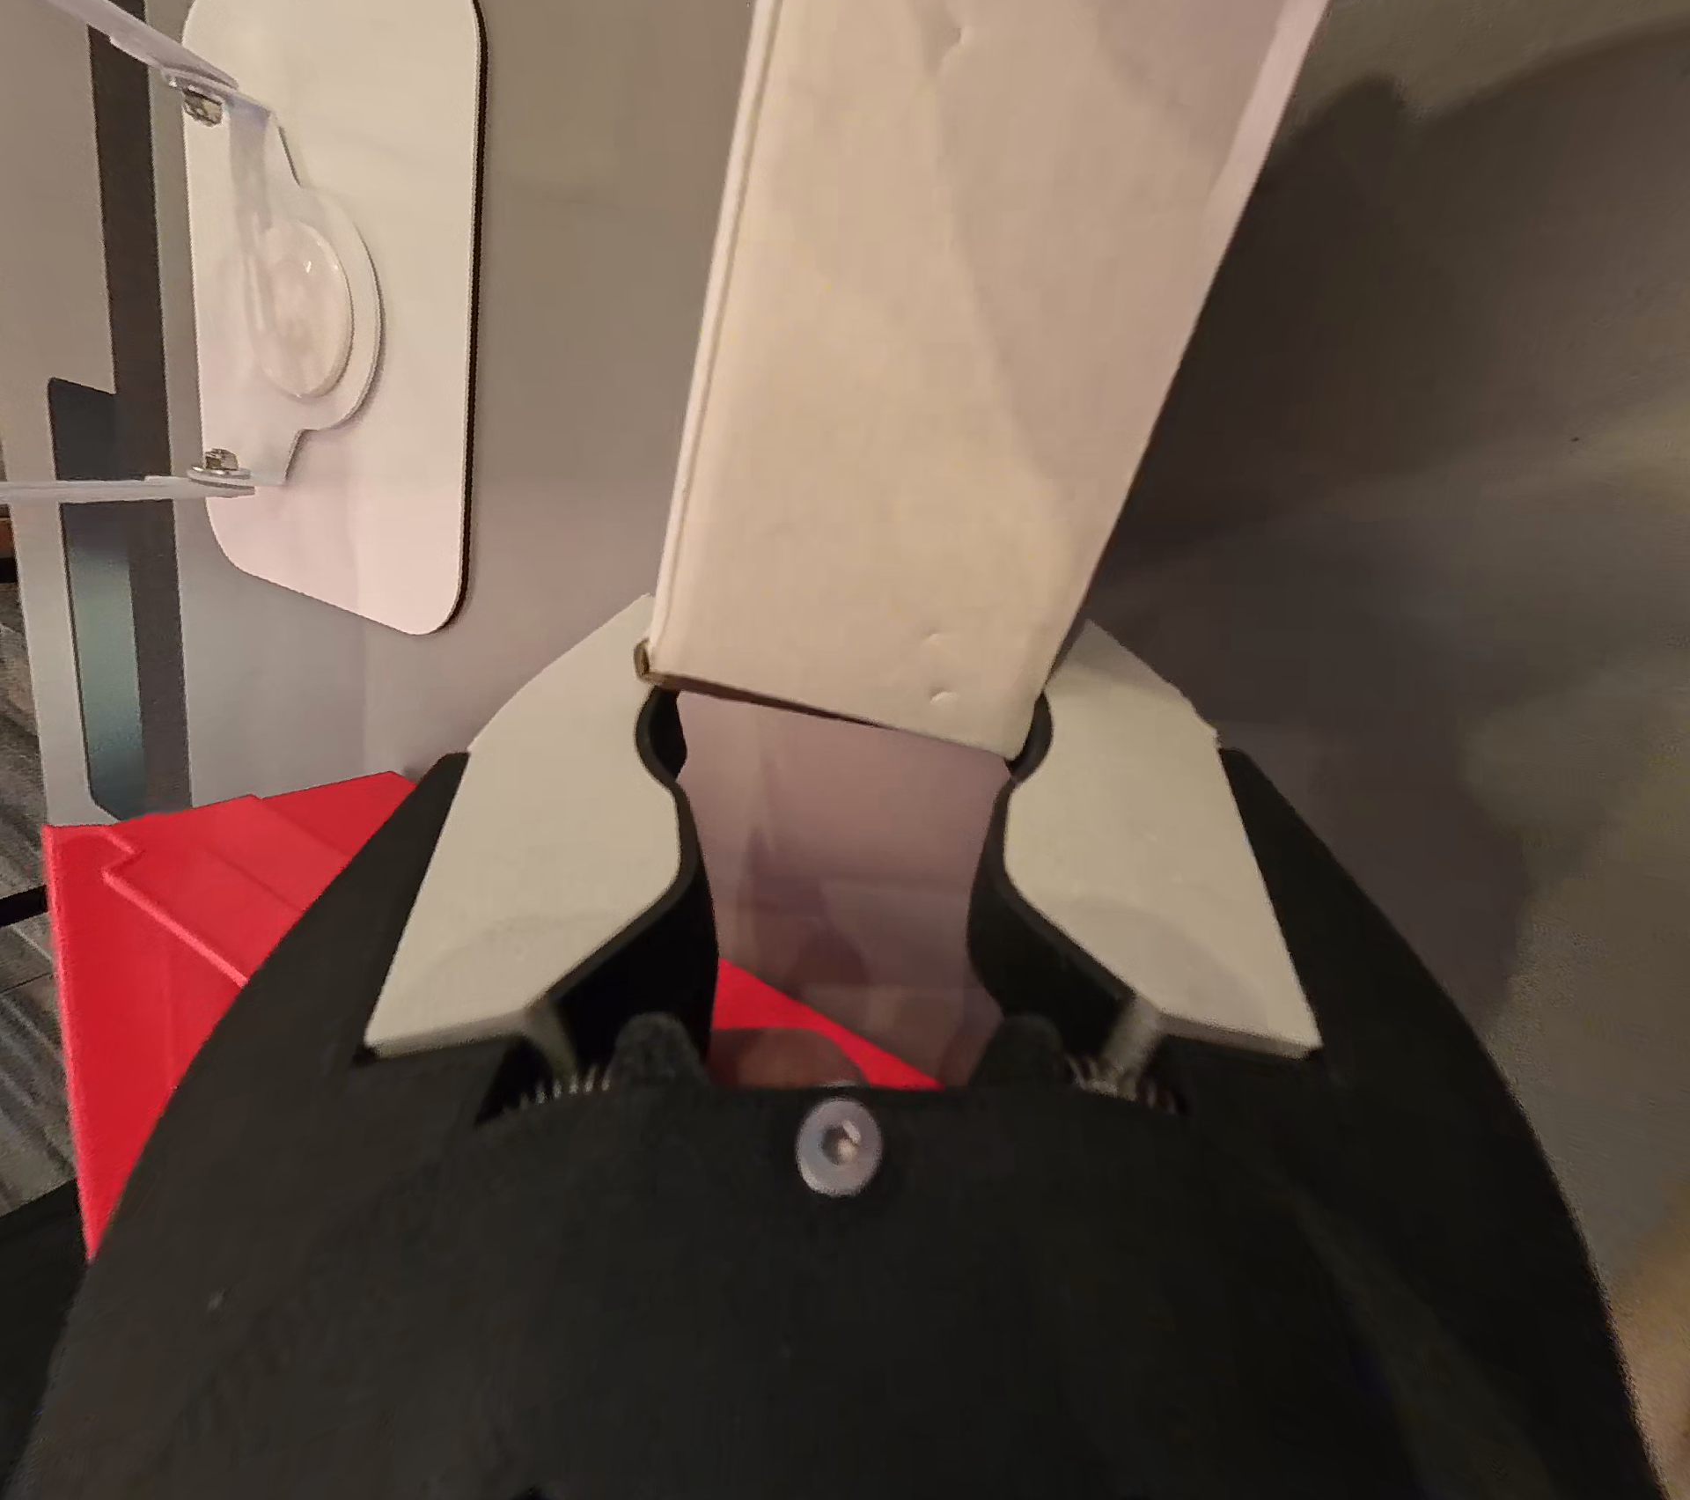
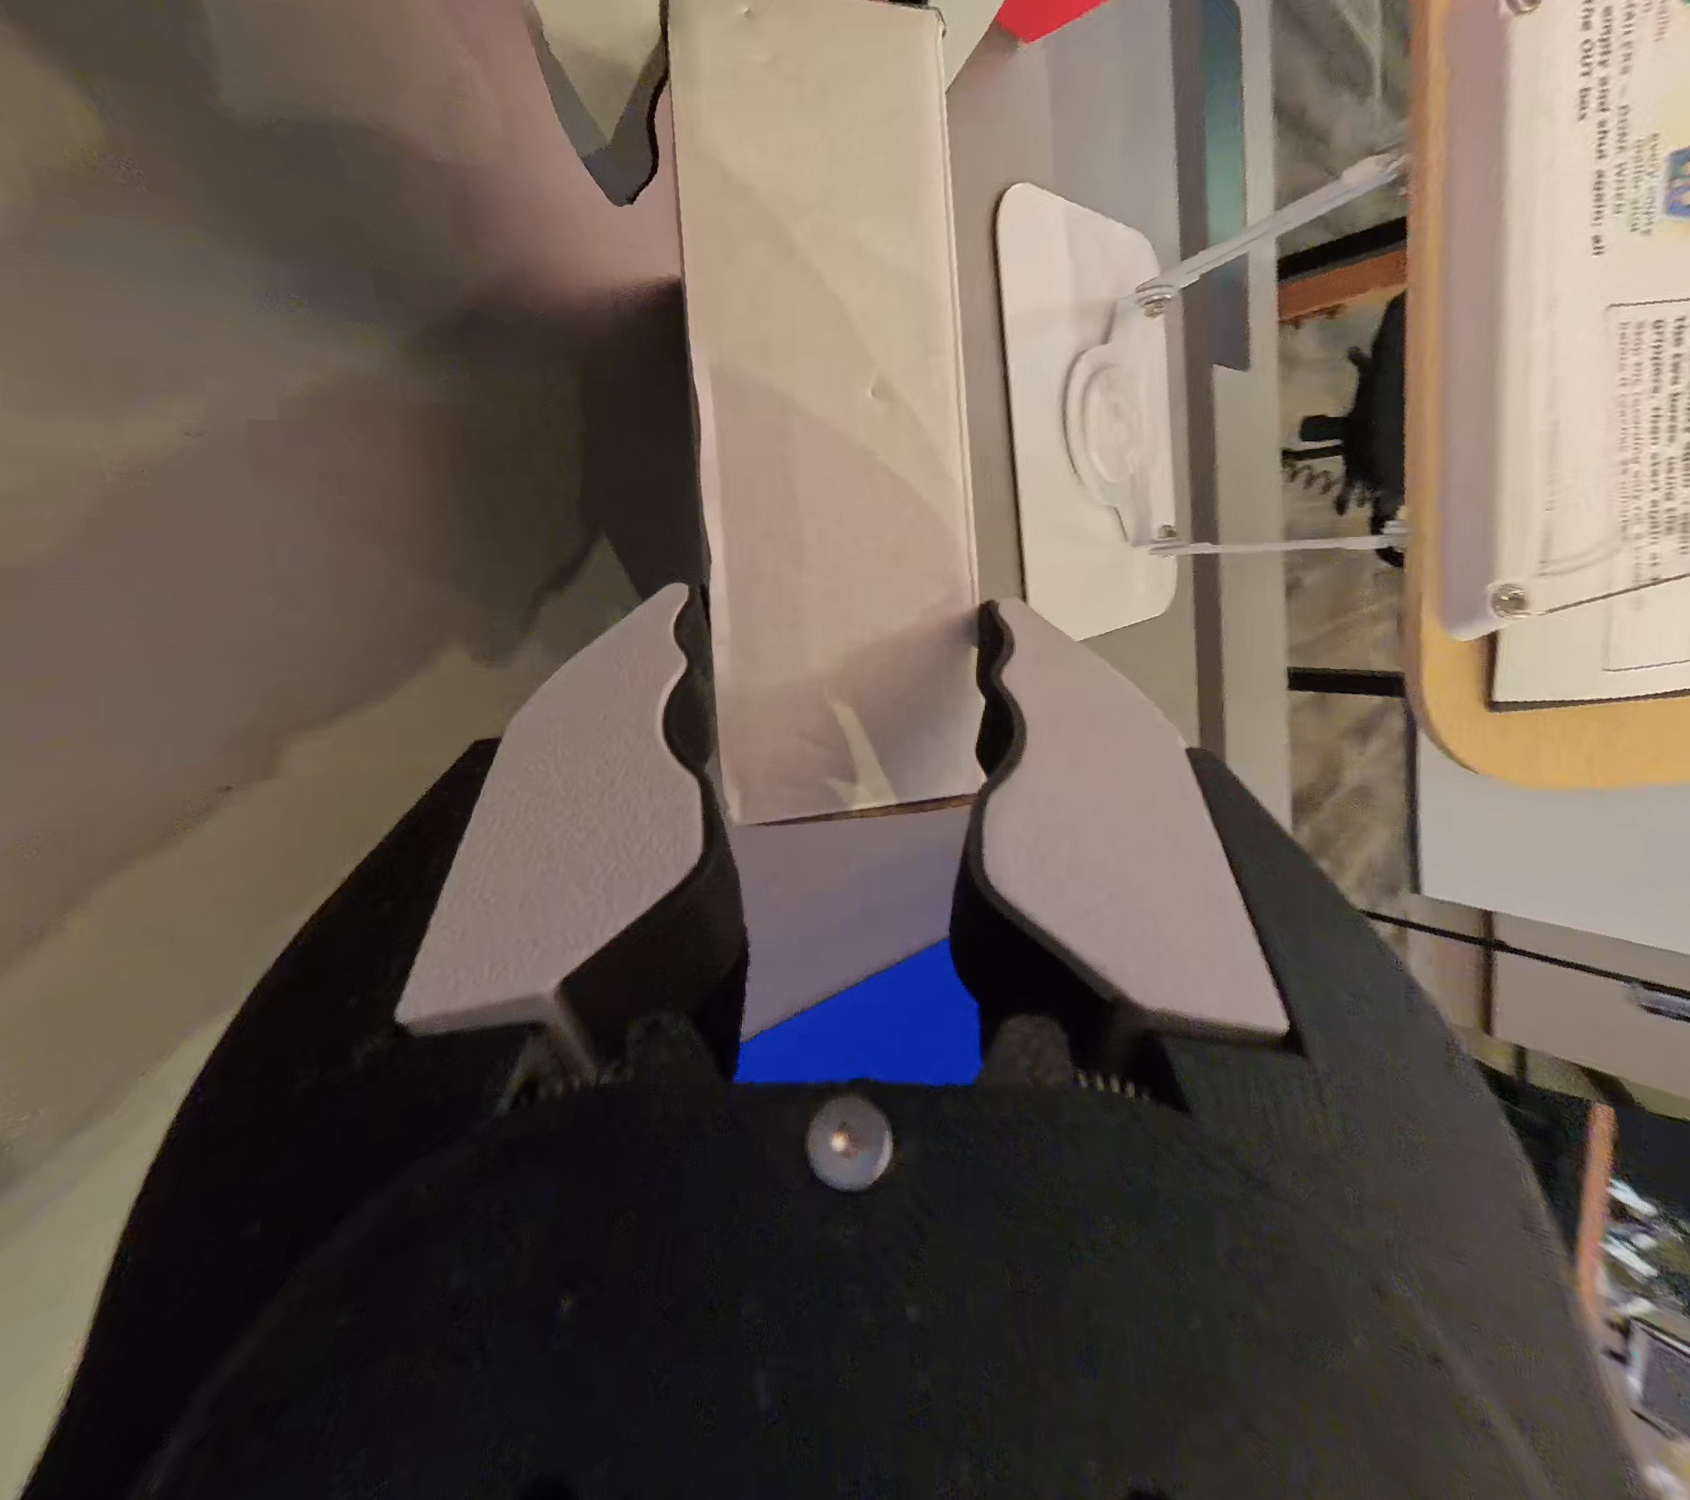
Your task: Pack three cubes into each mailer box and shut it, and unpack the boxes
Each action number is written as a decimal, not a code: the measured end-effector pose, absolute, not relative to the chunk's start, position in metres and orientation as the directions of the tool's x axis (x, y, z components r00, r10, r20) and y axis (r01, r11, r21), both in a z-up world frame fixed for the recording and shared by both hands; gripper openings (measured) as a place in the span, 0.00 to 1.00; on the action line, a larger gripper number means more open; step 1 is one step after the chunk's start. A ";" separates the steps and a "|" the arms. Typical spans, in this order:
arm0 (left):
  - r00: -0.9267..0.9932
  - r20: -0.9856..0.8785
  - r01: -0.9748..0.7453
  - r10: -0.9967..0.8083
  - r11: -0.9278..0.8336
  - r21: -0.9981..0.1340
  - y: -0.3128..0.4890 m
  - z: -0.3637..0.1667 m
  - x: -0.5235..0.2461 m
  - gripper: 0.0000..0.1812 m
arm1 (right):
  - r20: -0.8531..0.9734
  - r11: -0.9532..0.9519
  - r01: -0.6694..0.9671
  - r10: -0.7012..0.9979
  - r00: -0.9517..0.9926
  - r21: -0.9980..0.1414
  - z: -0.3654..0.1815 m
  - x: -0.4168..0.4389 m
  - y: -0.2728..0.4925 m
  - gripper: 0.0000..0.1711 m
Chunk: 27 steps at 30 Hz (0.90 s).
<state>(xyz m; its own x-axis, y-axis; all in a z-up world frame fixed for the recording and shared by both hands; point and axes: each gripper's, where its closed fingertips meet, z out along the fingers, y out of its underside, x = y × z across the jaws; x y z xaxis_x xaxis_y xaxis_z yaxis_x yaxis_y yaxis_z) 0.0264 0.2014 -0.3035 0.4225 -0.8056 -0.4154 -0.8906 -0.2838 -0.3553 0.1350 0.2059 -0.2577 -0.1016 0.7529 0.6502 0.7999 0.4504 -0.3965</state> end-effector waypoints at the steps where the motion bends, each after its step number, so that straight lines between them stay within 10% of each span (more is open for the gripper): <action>1: 0.414 -0.420 -0.896 -0.808 -0.279 -0.346 0.201 -0.303 0.026 0.37 | 0.614 0.431 0.796 0.783 -0.097 -0.424 -0.259 0.135 0.205 0.32; 22: 0.367 -0.452 -0.917 -0.813 -0.234 -0.324 0.202 -0.303 0.024 0.35 | -0.123 0.008 0.801 0.987 -0.102 -0.599 -0.246 0.137 0.199 0.31; 27: 0.374 -0.447 -0.913 -0.813 -0.238 -0.331 0.202 -0.303 0.024 0.35 | 0.007 0.084 0.812 0.995 -0.099 -0.577 -0.247 0.137 0.201 0.32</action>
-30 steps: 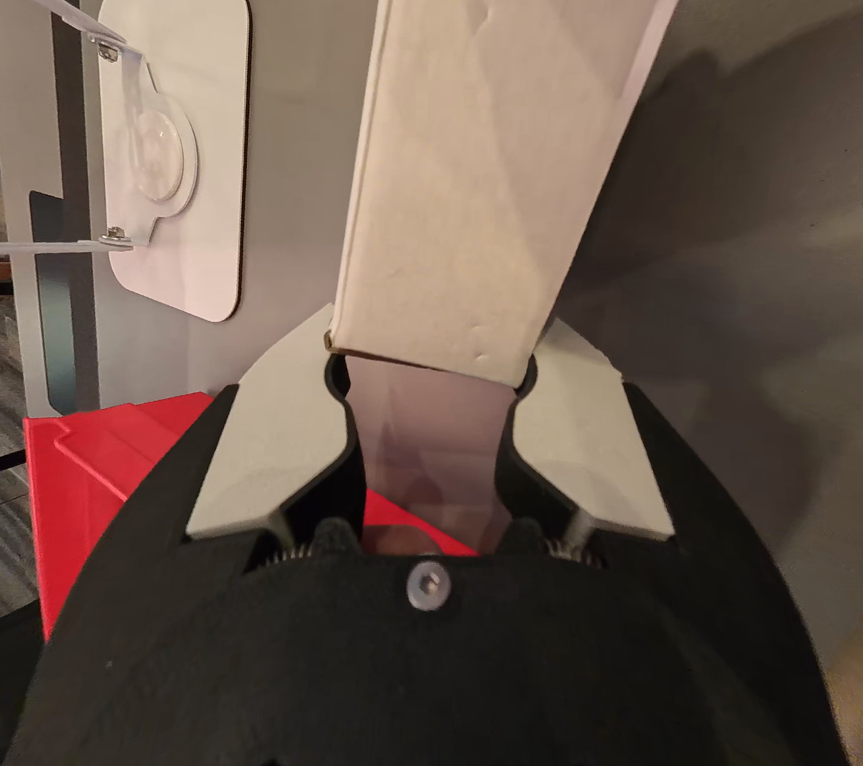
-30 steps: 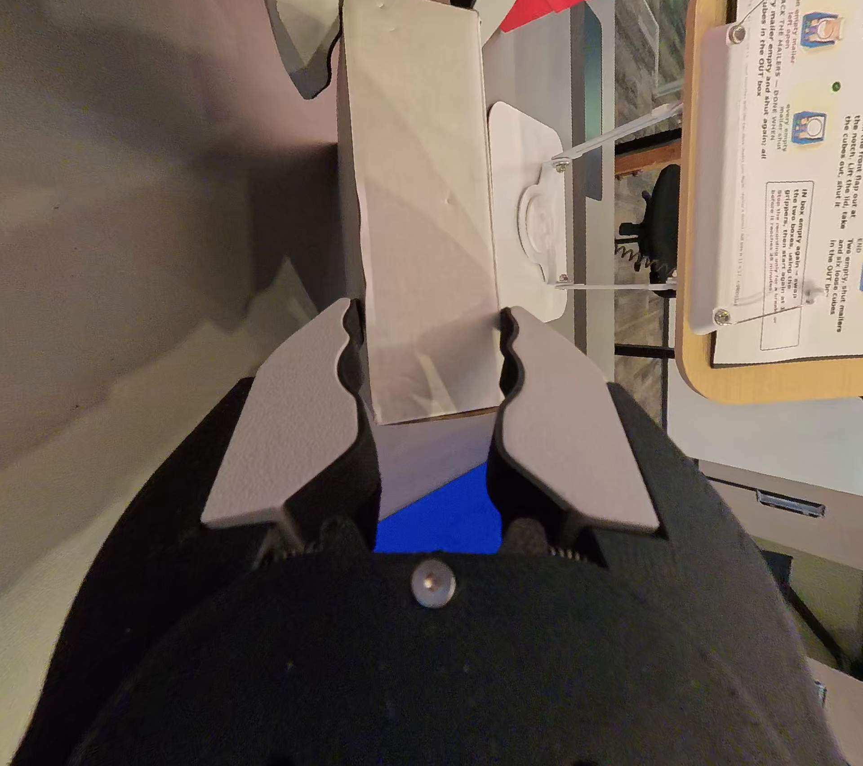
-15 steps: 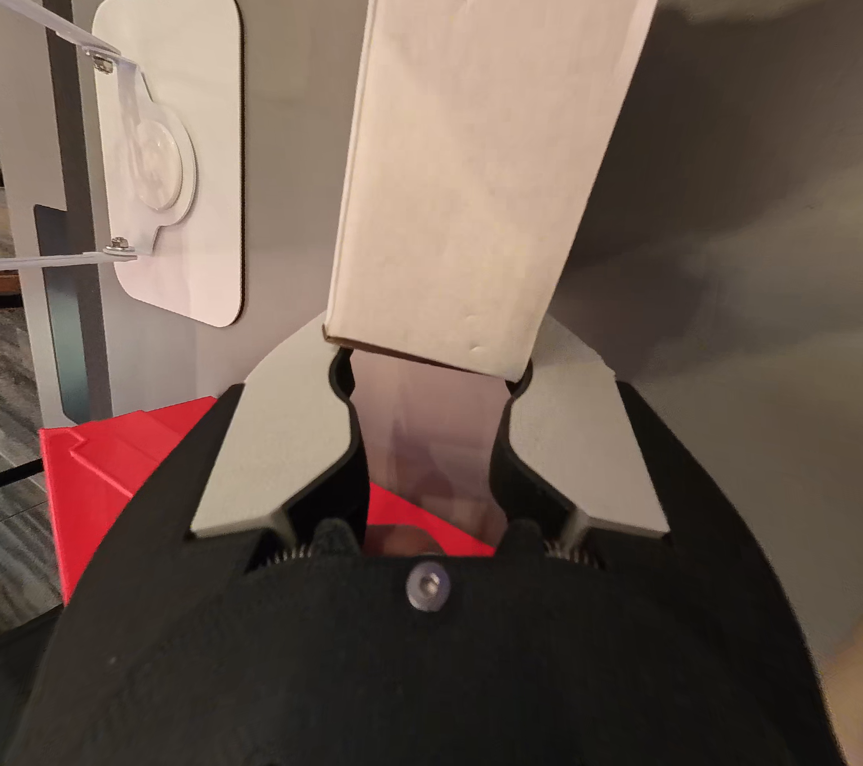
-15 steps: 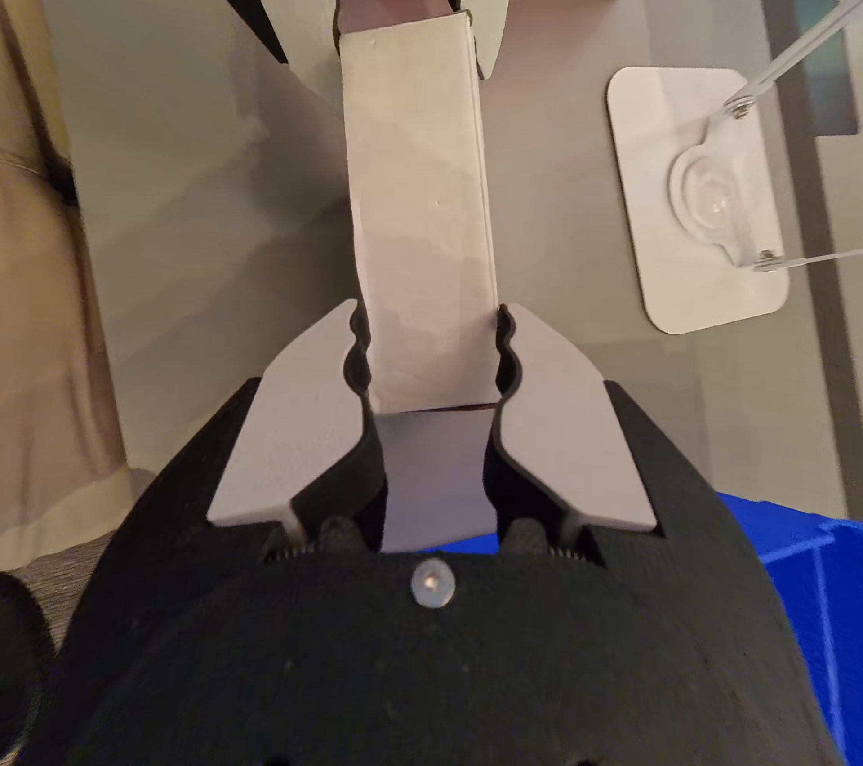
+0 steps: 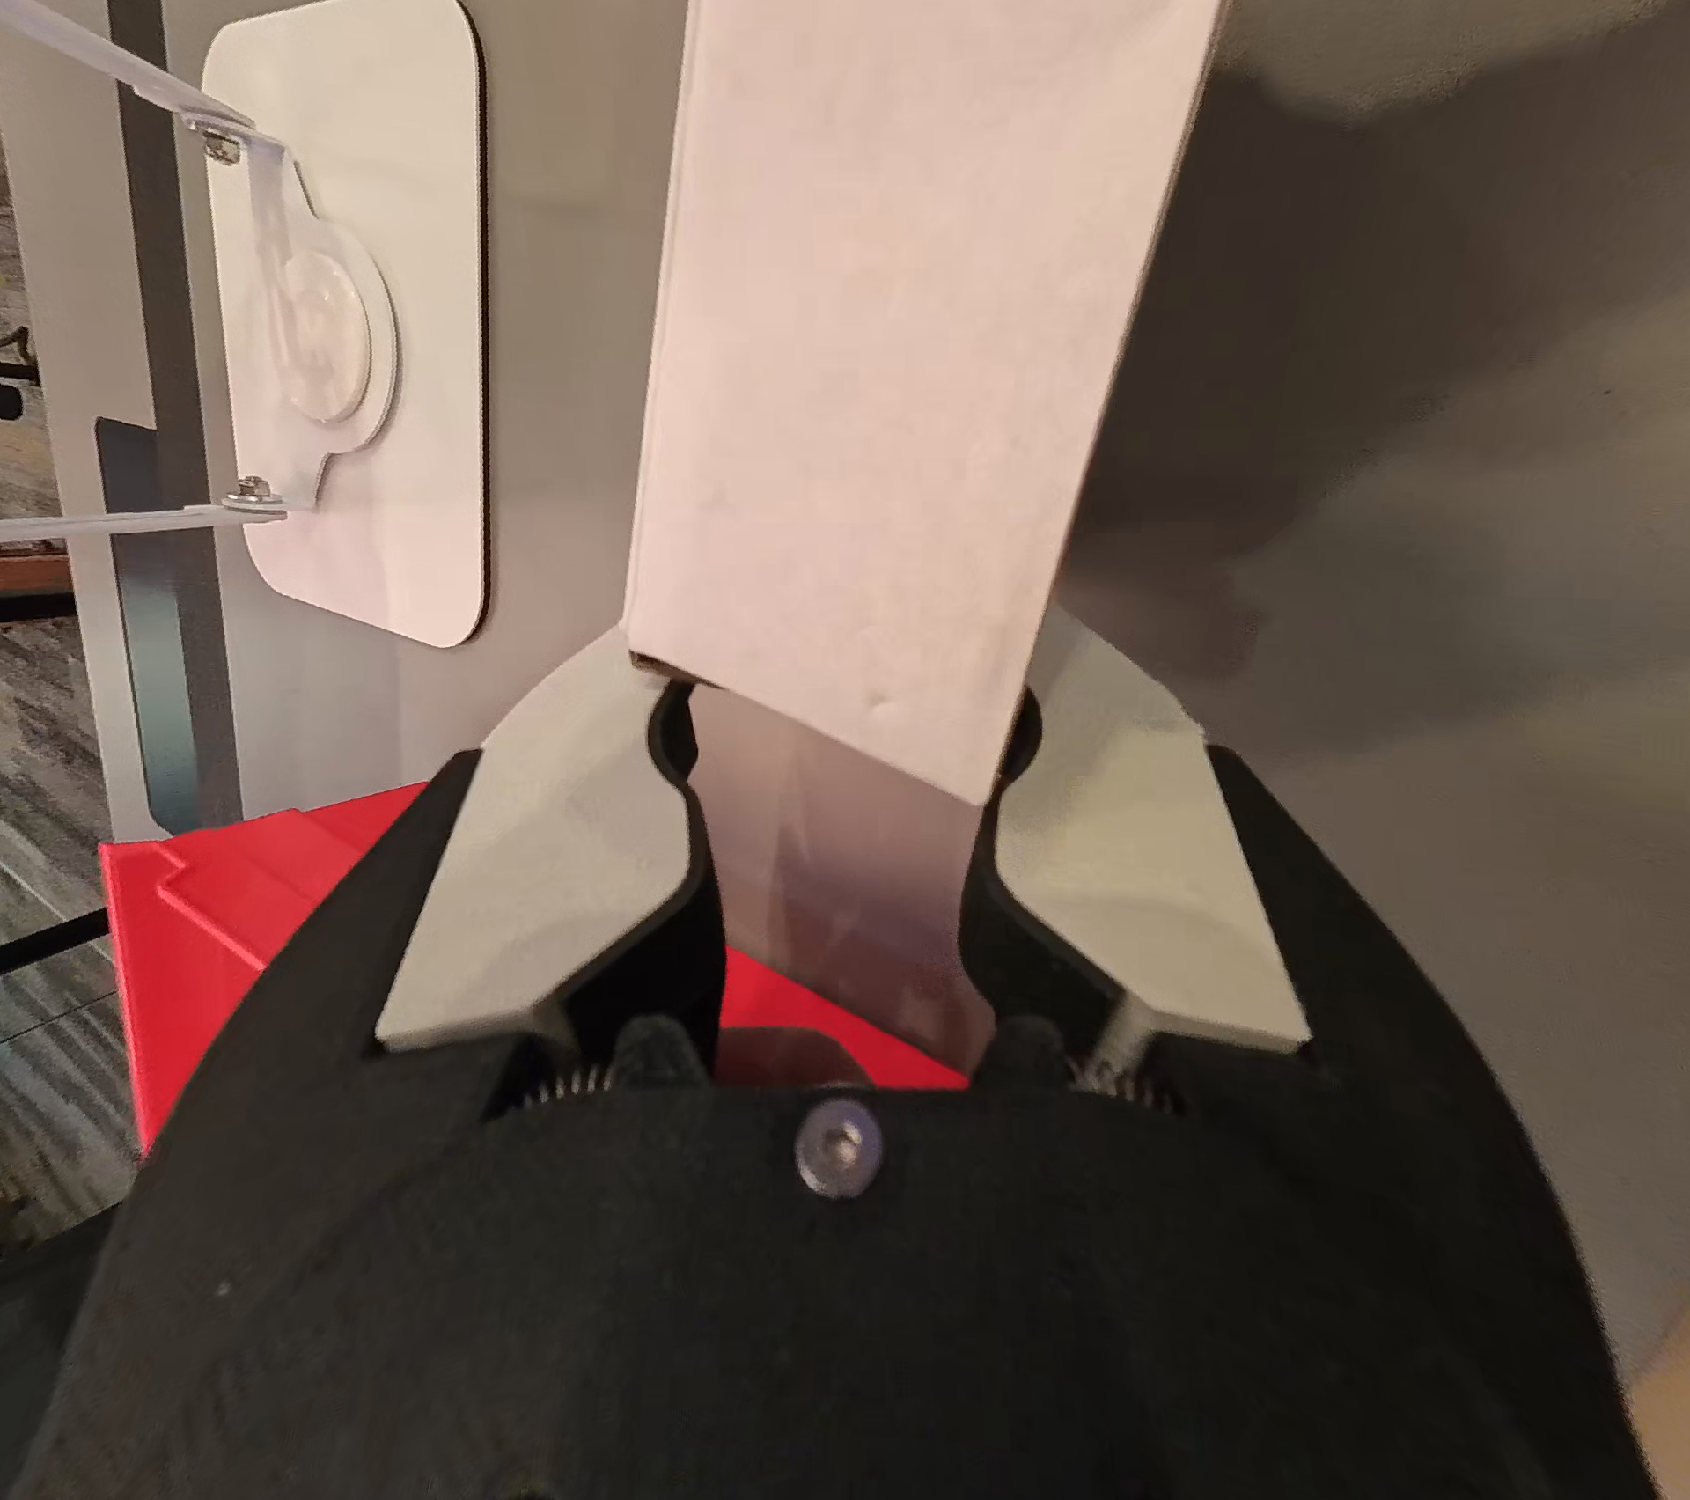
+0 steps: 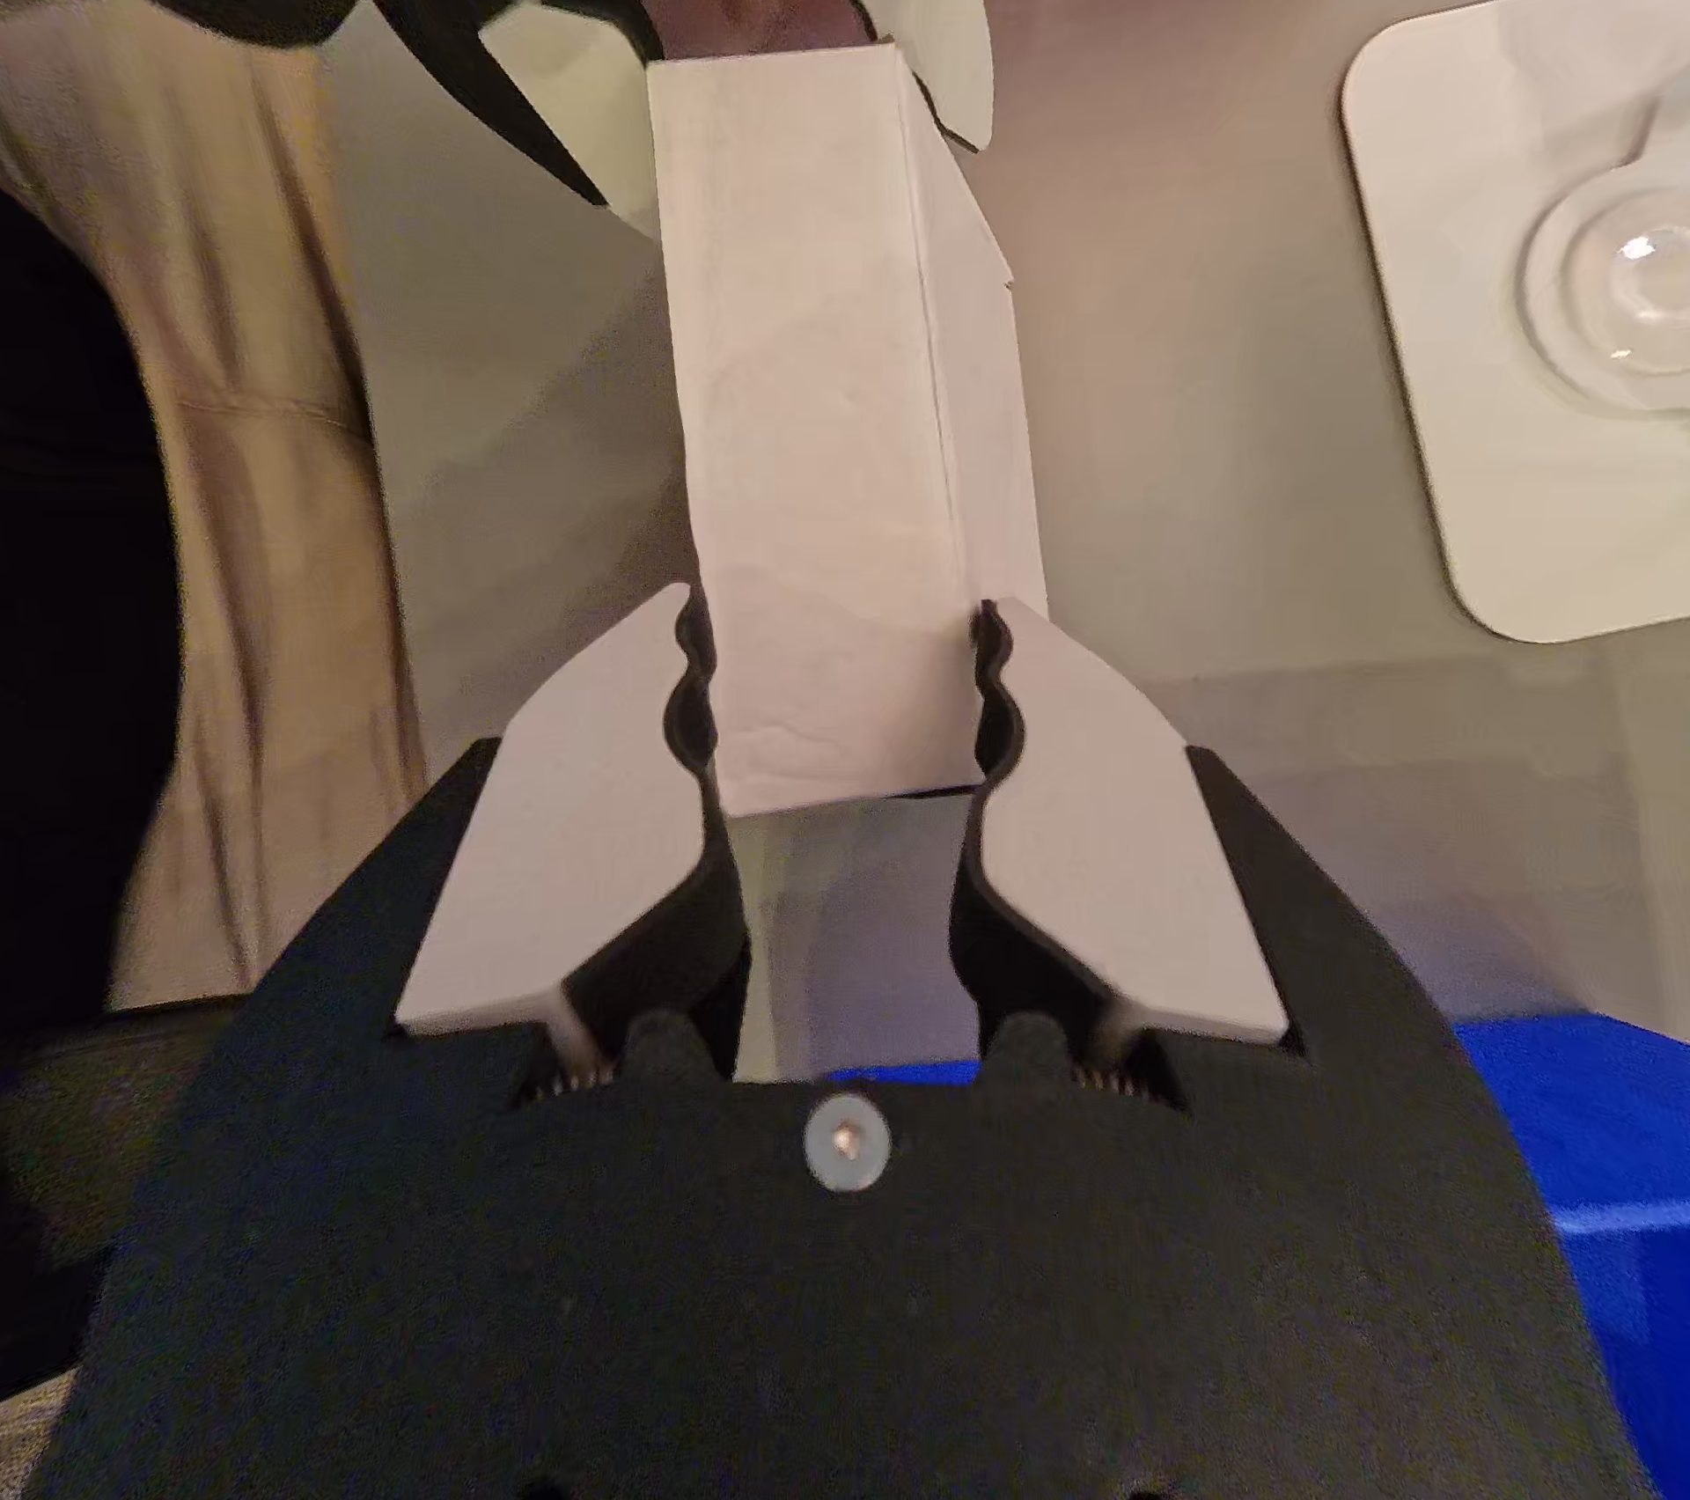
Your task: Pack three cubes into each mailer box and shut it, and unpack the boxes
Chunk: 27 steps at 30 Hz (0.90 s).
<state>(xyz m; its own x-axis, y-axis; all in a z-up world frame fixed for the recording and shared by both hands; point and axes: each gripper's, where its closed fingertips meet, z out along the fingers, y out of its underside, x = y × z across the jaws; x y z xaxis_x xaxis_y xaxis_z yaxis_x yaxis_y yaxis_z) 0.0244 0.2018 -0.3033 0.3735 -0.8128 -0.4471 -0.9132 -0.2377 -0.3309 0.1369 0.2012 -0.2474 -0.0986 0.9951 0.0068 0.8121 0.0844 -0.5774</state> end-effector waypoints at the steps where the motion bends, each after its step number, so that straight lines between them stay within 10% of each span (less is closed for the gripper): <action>1: 0.369 -0.450 -0.916 -0.813 -0.235 -0.327 0.202 -0.303 0.024 0.35 | 0.079 0.134 0.809 0.991 -0.108 -0.572 -0.246 0.136 0.200 0.31; 5: 0.366 -0.450 -0.917 -0.814 -0.232 -0.325 0.201 -0.303 0.025 0.35 | 0.398 0.326 0.816 0.908 -0.129 -0.478 -0.241 0.133 0.201 0.36; 13: 0.378 -0.450 -0.913 -0.809 -0.245 -0.325 0.202 -0.304 0.024 0.35 | 0.814 0.555 0.796 0.563 -0.145 -0.242 -0.242 0.119 0.201 0.09; 20: 0.334 -0.500 -0.931 -0.799 -0.196 -0.308 0.199 -0.303 0.030 0.35 | 0.511 0.306 0.734 0.857 0.065 -0.607 -0.222 0.121 0.206 0.02; 27: 0.310 -0.554 -0.938 -0.773 -0.154 -0.310 0.196 -0.303 0.030 0.34 | 0.297 0.109 0.747 0.947 0.123 -0.656 -0.217 0.120 0.220 0.02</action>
<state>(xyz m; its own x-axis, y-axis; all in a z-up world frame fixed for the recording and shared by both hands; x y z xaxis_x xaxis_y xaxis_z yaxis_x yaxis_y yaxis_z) 0.0300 0.1965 -0.3034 0.3099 -0.7725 -0.5542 -0.9382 -0.1539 -0.3101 0.1199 0.2195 -0.2166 0.1232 0.9470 0.2968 0.7466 0.1086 -0.6563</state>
